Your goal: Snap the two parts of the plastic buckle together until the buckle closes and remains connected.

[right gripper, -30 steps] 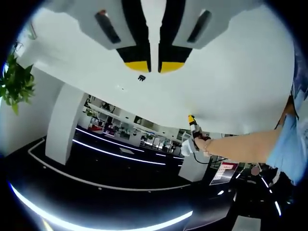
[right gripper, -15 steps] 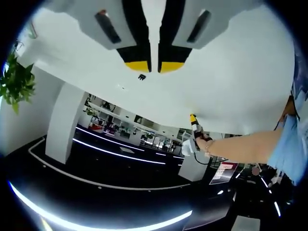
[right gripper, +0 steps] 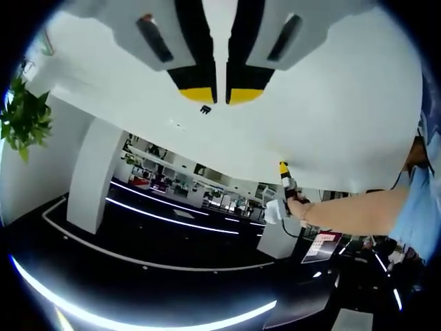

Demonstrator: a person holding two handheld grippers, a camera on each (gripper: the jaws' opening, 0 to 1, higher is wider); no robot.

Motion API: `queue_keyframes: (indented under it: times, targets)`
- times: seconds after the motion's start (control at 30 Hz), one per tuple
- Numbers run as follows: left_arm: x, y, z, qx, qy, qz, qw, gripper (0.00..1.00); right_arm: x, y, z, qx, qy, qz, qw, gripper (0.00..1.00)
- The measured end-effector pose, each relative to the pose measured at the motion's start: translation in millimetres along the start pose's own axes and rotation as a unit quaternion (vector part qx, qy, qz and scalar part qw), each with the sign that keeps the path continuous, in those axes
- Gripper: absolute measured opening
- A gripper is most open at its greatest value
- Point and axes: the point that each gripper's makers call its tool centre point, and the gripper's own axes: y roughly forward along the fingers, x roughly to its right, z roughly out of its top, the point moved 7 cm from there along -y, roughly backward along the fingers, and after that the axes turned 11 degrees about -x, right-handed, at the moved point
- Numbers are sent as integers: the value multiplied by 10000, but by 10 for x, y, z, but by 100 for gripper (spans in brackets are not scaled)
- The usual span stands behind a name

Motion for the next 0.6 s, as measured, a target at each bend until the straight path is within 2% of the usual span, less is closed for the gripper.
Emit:
queue_keyframes:
  times: [0.13, 0.27, 0.6]
  targets:
    - [35, -19, -54, -37, 86, -35, 9999, 9, -4, 5, 2, 11, -5, 13, 10000, 4]
    - [126, -36, -205, -57, 246, -146, 9996, 9, -9, 7, 5, 20, -27, 28, 10000, 4]
    - [264, -107, -447, -157, 680, -316, 9971, 9, 30, 9, -7, 28, -16, -70, 10000, 4]
